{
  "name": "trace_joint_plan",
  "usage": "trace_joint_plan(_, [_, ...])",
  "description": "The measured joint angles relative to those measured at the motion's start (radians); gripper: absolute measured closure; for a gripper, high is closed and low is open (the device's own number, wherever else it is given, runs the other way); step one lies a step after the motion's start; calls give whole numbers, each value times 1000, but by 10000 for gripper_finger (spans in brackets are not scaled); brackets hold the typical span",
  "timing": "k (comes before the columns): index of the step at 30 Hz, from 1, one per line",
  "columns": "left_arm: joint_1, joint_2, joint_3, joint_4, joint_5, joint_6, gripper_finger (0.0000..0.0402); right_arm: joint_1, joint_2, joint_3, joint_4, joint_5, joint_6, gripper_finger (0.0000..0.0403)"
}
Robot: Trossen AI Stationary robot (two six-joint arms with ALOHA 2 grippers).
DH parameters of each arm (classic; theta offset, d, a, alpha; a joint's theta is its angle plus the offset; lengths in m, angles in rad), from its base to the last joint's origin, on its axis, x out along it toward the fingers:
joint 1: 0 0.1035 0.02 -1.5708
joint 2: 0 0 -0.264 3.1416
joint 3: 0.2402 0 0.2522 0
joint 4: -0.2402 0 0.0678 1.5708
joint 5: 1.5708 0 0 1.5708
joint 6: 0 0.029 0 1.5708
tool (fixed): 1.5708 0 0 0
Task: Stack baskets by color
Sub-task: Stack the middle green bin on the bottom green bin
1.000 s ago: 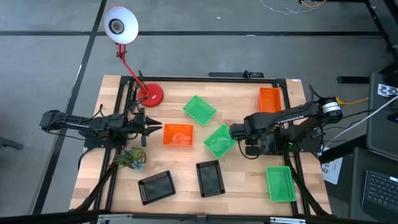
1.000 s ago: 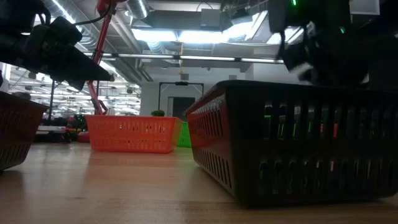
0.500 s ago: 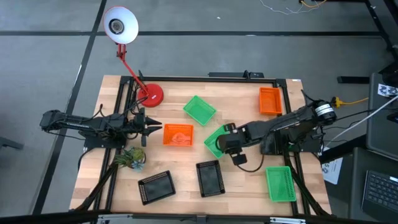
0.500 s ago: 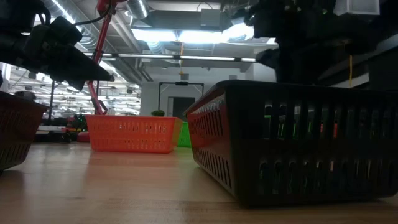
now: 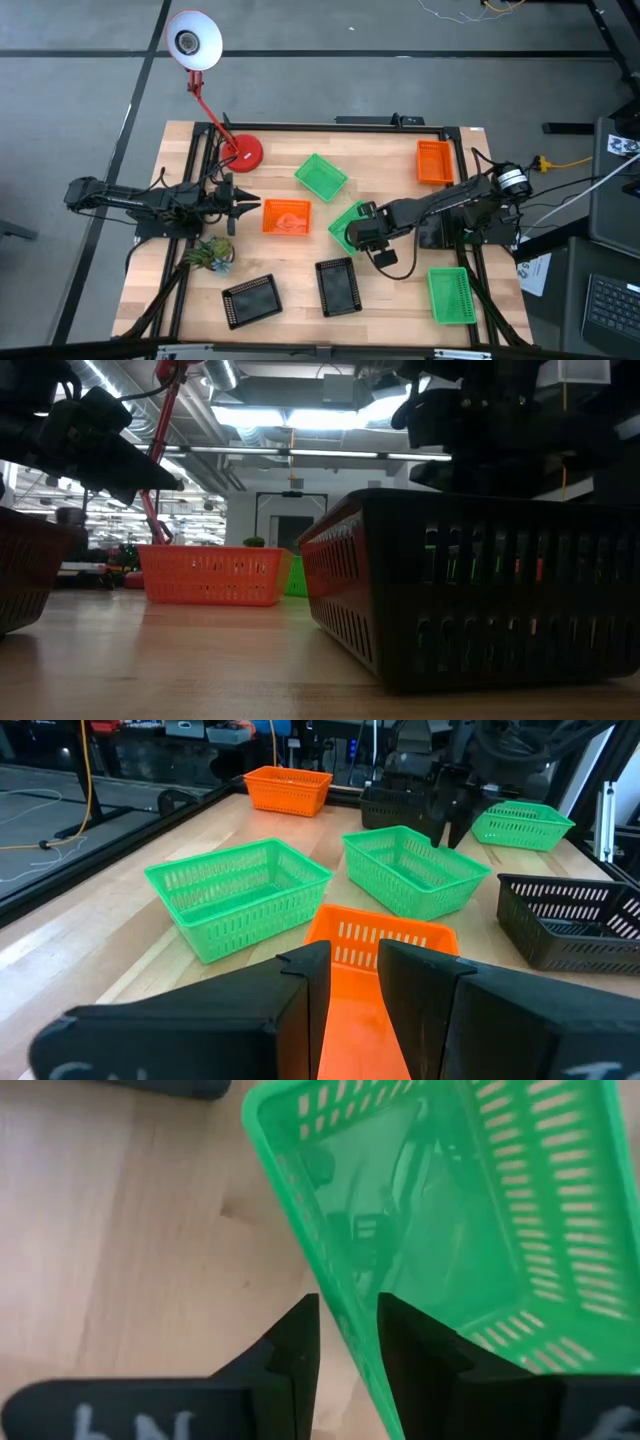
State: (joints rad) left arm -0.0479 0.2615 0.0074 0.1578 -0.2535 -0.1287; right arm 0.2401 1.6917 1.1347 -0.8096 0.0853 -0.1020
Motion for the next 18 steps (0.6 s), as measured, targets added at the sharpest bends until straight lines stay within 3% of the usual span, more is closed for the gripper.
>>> trace_joint_plan(7, [0,0,0,-1,0,0,321,0,-3,0,-214,6,6,299])
trace_joint_plan(10, [0,0,0,-1,0,0,321,-6,-3,0,-304,81,41,299])
trace_joint_plan(18, [0,0,0,0,0,-1,321,-20,-24,0,-337,156,125,299])
